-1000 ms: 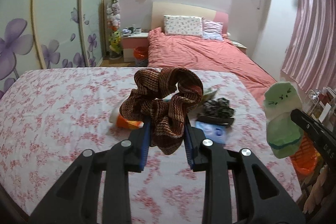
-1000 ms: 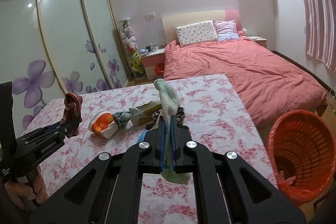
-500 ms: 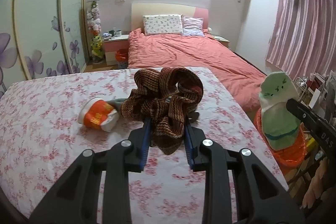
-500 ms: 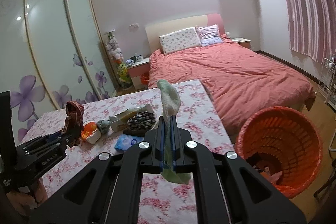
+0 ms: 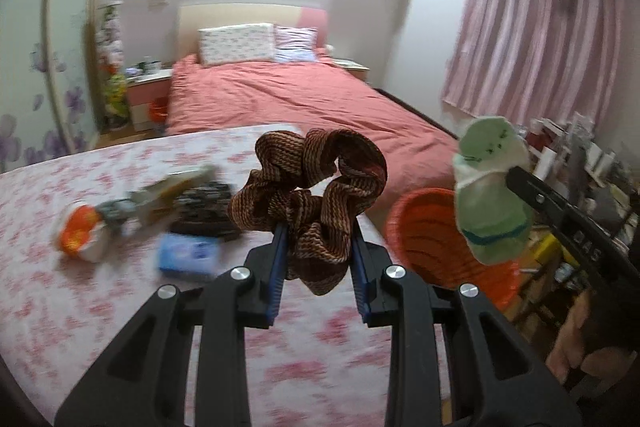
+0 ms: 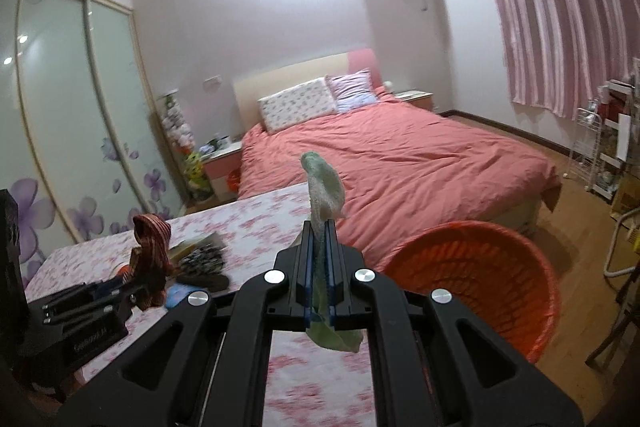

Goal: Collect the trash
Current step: 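Carry the green sock and brown scrunchie over the orange basket and open both tools, then return to the bed and grasp the orange-and-white paper cup with the left tool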

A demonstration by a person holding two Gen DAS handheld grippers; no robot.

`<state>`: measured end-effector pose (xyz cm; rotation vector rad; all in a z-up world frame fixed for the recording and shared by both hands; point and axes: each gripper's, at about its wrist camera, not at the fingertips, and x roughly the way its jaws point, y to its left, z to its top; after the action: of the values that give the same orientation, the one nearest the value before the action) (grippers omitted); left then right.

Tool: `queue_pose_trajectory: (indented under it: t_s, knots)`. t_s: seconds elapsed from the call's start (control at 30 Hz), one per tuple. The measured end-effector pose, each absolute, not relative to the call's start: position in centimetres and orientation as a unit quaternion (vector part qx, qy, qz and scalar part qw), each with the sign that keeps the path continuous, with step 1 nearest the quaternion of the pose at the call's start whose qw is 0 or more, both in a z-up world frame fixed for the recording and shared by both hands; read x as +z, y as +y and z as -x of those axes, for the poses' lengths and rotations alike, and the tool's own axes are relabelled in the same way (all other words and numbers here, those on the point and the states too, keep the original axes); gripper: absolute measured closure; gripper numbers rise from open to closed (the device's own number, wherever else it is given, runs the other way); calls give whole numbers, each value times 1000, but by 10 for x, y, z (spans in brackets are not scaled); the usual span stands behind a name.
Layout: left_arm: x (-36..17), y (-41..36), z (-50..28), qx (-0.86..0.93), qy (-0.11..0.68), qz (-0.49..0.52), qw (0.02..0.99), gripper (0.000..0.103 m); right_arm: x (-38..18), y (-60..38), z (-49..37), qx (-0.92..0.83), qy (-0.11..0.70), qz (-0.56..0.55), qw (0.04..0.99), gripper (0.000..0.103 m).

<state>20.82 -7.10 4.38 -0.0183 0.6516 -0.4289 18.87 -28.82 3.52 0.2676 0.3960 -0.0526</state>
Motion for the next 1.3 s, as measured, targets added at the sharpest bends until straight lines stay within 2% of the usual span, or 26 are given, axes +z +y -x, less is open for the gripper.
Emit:
queue_pose_trajectory:
  t_s: [0.37,0.43,0.5,0.53,0.67,0.8,0.87,0.93,1.07,1.3]
  knots:
    - [18,-202,-223,-333,339,-23,880,73,12,-369,-202,-90,204,-173,959,98]
    - [6,-222,-230,-345,350,-31,870,70,4,-378,-206,-95,210,-179,956,97]
    - [-6,-235,-237,-348,361,-36,864,63,-10,-391,-212,-99,223,-190,951,97]
    - [-15,-242,-243,-347,370,-39,861,61,-15,-395,-214,-101,228,-196,948,95]
    - [-38,-247,-255,-332,394,-45,856,48,-39,-410,-219,-113,255,-212,937,72]
    - [-52,-234,-266,-309,409,-46,857,41,-53,-411,-220,-122,274,-217,929,63]
    - [-56,-221,-269,-289,409,-53,864,34,-55,-408,-219,-129,277,-211,929,49]
    - [-55,-209,-270,-272,406,-58,871,27,-53,-404,-219,-135,276,-202,930,40]
    - [-54,-171,-268,-231,403,-61,883,20,-50,-390,-220,-140,281,-182,932,31]
    - [-54,-81,-271,-143,397,-56,905,15,-48,-351,-227,-120,297,-155,934,25]
